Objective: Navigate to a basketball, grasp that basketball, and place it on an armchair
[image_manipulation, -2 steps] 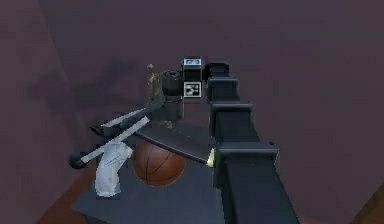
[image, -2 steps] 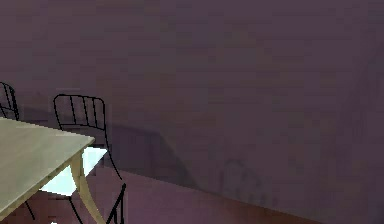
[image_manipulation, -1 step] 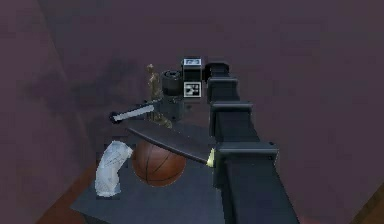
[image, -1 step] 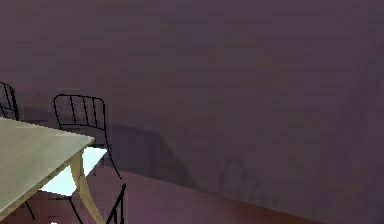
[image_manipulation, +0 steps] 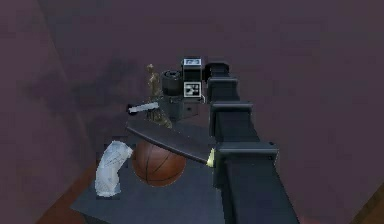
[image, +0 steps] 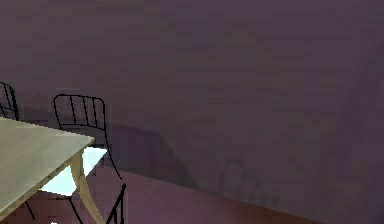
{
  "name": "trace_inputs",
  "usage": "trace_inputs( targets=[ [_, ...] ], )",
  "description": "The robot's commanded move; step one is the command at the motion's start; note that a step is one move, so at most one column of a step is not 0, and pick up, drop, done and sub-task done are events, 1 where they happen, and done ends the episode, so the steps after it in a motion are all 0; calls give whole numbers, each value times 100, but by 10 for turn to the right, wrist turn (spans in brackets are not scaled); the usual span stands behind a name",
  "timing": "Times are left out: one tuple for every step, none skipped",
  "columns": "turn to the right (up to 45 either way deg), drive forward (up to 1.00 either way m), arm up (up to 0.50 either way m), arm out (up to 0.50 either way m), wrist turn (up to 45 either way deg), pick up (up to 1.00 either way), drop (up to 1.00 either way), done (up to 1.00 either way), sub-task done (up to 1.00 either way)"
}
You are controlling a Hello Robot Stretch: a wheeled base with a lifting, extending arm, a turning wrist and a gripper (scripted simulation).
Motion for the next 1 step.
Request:
trace_inputs(
  targets=[
    [0,0,-30,0,0,0,0,0,0]
  ],
)
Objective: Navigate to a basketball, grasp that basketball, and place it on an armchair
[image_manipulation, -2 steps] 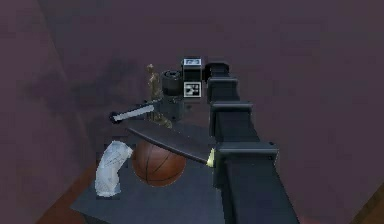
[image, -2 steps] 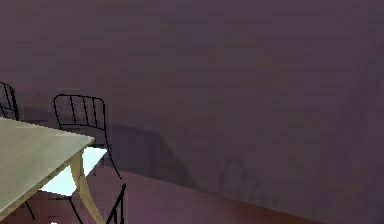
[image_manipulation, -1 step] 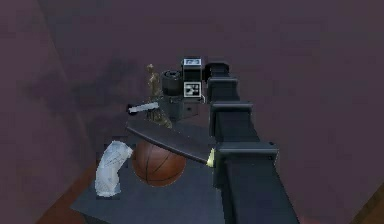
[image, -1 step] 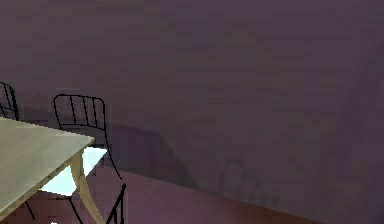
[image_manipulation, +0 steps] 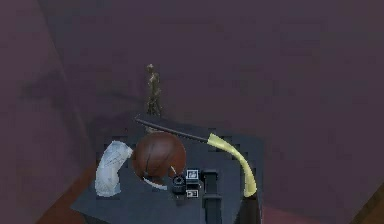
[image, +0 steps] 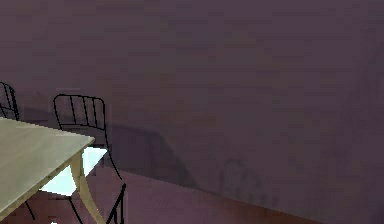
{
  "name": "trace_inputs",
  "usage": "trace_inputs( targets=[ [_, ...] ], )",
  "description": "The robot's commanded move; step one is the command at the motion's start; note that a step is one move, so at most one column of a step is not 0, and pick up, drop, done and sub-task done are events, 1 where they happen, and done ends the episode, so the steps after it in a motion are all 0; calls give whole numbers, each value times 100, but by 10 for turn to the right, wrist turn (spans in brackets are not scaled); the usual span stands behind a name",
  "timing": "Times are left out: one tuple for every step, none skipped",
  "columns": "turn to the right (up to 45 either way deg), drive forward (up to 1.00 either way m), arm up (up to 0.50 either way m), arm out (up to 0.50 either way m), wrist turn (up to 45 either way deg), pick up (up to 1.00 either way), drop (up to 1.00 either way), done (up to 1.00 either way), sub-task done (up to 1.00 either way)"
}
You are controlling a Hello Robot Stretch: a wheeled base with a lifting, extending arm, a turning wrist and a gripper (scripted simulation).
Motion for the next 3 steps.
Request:
trace_inputs(
  targets=[
    [0,0,0,0,0,100,0,0,0],
    [0,0,10,0,0,0,0,0,0],
    [0,0,20,0,0,0,0,0,0]
  ],
)
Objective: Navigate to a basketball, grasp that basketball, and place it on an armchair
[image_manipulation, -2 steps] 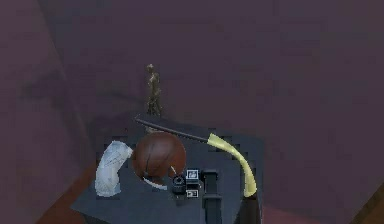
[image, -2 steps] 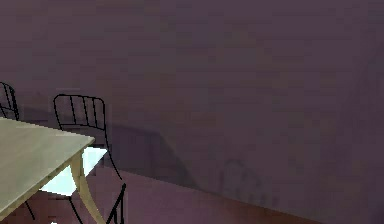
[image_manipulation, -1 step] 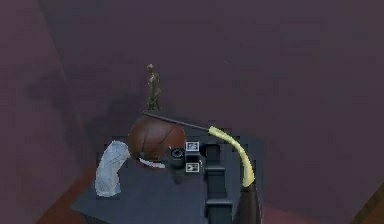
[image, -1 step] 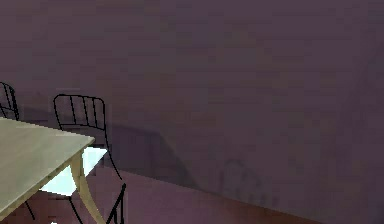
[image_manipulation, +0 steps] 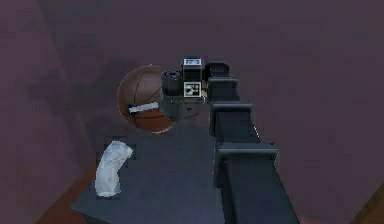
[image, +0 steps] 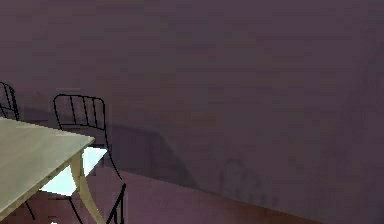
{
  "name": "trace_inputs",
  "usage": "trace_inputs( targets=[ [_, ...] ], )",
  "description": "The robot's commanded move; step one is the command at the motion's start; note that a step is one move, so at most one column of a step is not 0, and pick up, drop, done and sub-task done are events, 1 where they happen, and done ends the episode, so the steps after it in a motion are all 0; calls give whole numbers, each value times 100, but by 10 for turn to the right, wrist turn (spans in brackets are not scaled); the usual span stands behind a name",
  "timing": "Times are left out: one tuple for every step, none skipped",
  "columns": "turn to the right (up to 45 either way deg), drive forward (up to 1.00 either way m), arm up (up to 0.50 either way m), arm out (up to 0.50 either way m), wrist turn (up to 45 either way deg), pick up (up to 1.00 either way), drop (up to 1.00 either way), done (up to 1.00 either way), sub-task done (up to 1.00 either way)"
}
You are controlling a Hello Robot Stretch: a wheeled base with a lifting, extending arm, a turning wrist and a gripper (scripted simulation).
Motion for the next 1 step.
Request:
trace_inputs(
  targets=[
    [0,0,0,0,-450,0,0,0,0]
  ],
)
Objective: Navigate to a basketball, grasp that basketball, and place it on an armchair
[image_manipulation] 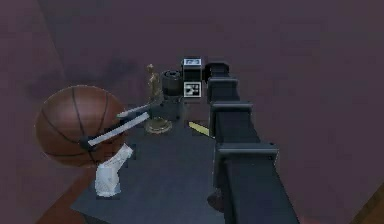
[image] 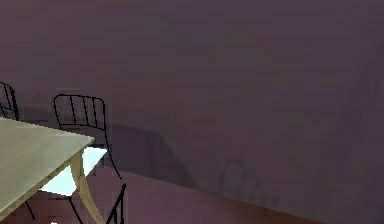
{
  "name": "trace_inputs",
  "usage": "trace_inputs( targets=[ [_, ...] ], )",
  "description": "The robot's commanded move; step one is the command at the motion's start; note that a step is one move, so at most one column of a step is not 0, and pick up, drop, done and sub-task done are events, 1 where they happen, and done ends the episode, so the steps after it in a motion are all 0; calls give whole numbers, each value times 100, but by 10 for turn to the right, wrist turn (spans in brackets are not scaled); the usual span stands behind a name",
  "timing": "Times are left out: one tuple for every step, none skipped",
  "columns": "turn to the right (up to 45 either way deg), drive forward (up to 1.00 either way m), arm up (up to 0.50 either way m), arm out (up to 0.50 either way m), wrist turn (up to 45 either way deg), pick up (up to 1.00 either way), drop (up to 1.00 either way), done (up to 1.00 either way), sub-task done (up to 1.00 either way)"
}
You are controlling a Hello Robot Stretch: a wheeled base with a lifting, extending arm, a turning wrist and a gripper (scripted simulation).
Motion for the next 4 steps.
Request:
trace_inputs(
  targets=[
    [0,0,0,0,-450,0,0,0,0],
    [0,0,0,0,-90,0,0,0,0],
    [0,0,0,-24,0,0,0,0,0],
    [-450,0,0,0,0,0,0,0,0]
  ],
)
